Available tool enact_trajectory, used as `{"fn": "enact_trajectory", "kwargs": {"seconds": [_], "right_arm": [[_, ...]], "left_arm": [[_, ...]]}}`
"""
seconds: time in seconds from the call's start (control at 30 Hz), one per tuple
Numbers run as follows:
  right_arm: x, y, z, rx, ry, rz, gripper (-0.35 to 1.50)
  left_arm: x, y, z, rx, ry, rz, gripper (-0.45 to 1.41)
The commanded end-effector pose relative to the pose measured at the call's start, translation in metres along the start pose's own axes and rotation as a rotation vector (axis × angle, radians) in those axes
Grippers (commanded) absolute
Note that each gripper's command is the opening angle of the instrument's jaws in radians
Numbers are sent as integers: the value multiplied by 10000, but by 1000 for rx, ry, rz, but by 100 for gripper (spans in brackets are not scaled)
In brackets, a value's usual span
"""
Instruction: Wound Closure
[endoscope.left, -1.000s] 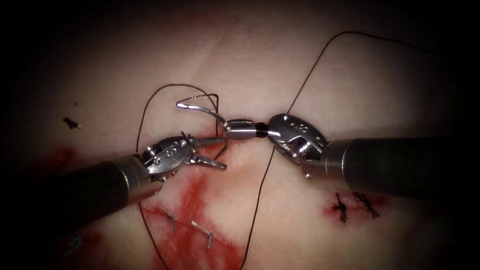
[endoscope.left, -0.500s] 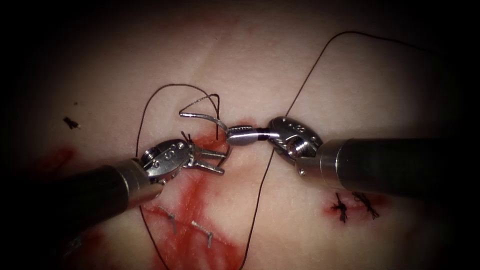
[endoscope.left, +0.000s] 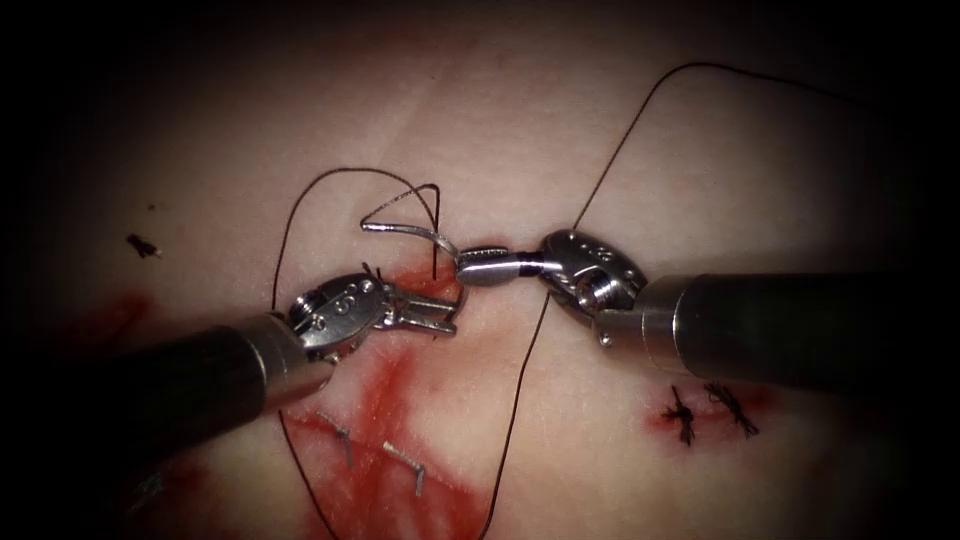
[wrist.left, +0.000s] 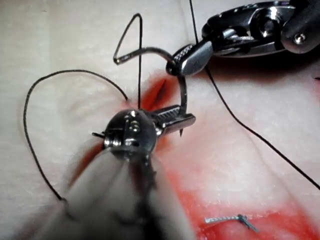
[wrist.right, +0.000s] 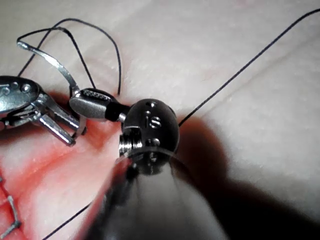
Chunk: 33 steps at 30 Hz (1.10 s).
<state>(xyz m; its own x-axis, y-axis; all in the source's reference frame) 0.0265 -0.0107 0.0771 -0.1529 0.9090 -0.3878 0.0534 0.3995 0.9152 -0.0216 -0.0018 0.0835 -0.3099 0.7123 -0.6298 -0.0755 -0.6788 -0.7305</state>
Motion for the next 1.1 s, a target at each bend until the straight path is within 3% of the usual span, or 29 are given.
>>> {"fn": "enact_trajectory", "kwargs": {"seconds": [0.03, 0.07, 0.33, 0.37, 0.4, 0.43, 0.5, 0.53, 0.8, 1.1], "right_arm": [[-7, 4, 6, 3, -2, 1, -35], [-7, 4, 6, 3, -2, 1, -35], [-5, 5, 8, 2, 0, 2, -35], [-4, 5, 9, -5, 4, 2, -18], [-3, 5, 10, -14, 10, 3, 15], [-2, 5, 12, -27, 18, 5, 68], [-1, 6, 16, -43, 28, -18, 108], [0, 7, 18, -45, 34, -30, 118], [4, 6, 22, -172, -43, -181, 128], [34, -15, 9, -381, -128, -424, 128]], "left_arm": [[-3, -4, 7, 0, -5, 1, -28], [-3, -4, 7, -1, -5, 1, -43], [1, -1, 6, 56, 8, -8, -45], [2, 0, 6, 70, 12, -11, -45], [4, 0, 5, 84, 15, -14, -45], [5, 1, 4, 97, 19, -18, -45], [9, 2, 3, 125, 25, -29, -45], [10, 2, 3, 138, 28, -33, -45], [11, 6, 4, 228, 45, -64, -45], [12, 5, 9, 351, 48, -75, -45]]}}
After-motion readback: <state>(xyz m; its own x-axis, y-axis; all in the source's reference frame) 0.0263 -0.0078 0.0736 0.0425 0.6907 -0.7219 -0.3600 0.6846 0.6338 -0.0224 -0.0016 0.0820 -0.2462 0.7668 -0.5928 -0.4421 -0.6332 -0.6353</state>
